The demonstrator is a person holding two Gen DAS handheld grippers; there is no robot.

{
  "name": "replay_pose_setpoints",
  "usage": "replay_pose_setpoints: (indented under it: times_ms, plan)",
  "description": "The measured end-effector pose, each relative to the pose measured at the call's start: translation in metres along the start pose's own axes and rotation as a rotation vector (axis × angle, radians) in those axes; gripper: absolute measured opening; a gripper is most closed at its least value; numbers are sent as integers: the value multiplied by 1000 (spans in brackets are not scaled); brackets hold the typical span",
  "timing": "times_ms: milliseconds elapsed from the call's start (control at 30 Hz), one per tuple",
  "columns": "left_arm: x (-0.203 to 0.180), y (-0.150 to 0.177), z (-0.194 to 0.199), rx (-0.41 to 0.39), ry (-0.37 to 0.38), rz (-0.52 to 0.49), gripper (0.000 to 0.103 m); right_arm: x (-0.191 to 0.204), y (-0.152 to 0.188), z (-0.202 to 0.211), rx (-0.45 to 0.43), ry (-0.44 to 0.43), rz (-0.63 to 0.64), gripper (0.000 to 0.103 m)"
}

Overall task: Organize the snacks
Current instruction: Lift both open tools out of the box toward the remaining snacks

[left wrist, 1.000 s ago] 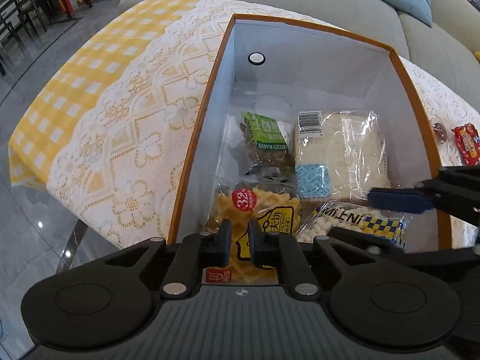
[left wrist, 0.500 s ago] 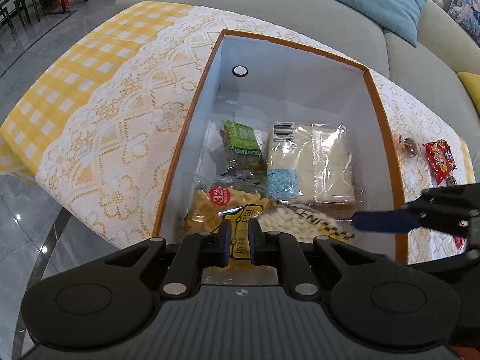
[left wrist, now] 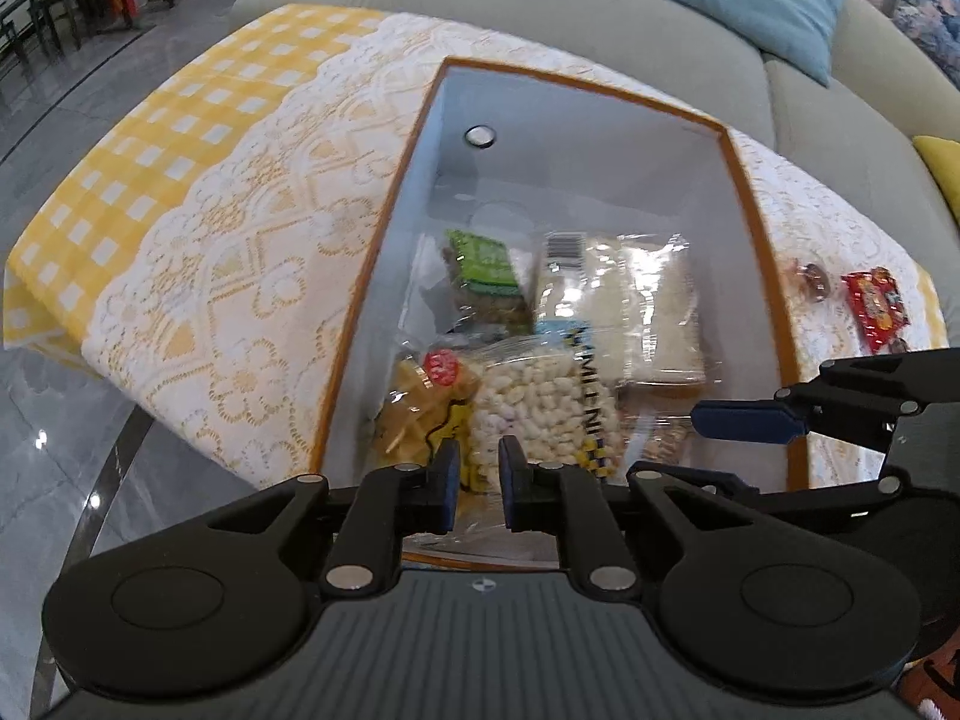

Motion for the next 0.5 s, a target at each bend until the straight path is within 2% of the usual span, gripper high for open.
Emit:
replay_pose_setpoints:
  times_ms: [133,267,500]
  plan:
    - [-14,4,15,-41,29,-36,29,-2,7,24,-48,4,-51,40]
    - [-33,10,32,-103,75,-80,41,-5,27,53,-121,25,-126,42]
    - [-87,33,51,-188,134,-249,41,-18,84,99,-255,125,-267,44]
Point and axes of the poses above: each gripper's, at about its wrist camera, not at the fingertips, and z roughly against the way its jaws point, x to its left, y to its underside, the point moved 4 cm from there along -z, roughly the way its jaws point, and after that the axes turned 15 degrees about z, right-handed, at the moved point
